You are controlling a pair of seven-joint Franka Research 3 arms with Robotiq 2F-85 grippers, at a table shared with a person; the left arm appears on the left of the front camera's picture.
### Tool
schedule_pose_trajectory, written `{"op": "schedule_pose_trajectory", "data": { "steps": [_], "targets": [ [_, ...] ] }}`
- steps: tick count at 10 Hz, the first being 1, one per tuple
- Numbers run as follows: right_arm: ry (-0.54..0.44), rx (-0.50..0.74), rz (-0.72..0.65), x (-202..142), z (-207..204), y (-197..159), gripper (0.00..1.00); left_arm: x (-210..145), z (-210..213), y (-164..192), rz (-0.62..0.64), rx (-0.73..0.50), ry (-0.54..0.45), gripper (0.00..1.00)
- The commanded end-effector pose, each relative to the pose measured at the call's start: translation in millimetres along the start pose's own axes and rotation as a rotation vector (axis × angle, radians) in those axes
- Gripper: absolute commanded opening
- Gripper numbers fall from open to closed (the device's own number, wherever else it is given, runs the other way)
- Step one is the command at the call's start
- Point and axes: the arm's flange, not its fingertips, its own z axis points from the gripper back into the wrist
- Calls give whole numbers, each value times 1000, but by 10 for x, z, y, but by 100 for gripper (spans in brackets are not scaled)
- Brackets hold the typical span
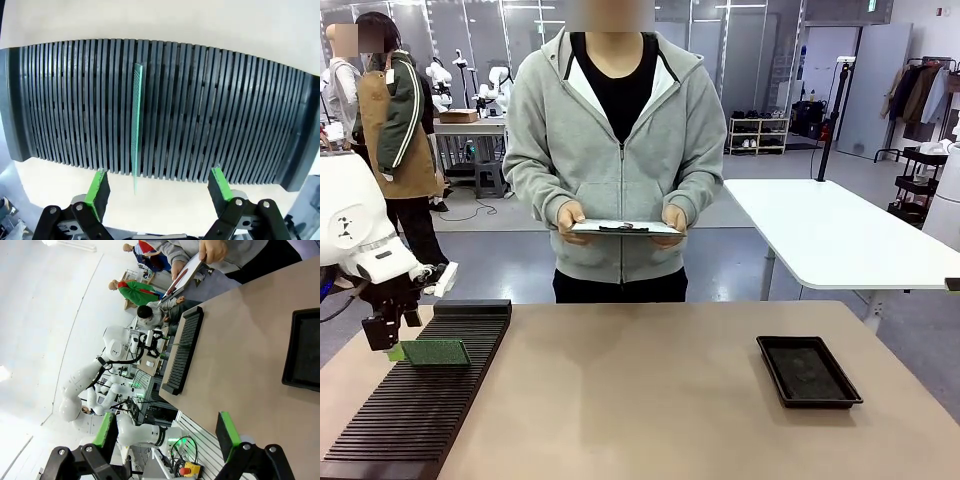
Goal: Inspect the PCB.
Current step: Pick up the Blank PCB and present it to the human.
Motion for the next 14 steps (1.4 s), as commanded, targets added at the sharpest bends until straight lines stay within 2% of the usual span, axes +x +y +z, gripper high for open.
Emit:
{"op": "schedule_pose_trajectory", "data": {
  "steps": [1, 3, 5, 6, 14],
  "targets": [
    [-8, 14, 22, 25, -6, 13, 100, -22, -45, 90, -7, 43, 22, 100],
    [-8, 14, 22, 25, -6, 13, 100, -30, -166, 154, -27, 45, 44, 100],
    [-8, 14, 22, 25, -6, 13, 100, -63, -240, 201, -9, 39, 45, 100],
    [-8, 14, 22, 25, -6, 13, 100, -104, -309, 254, 8, 52, 76, 100],
    [-8, 14, 22, 25, -6, 13, 100, -135, -436, 365, 33, -20, -5, 100]
  ]
}}
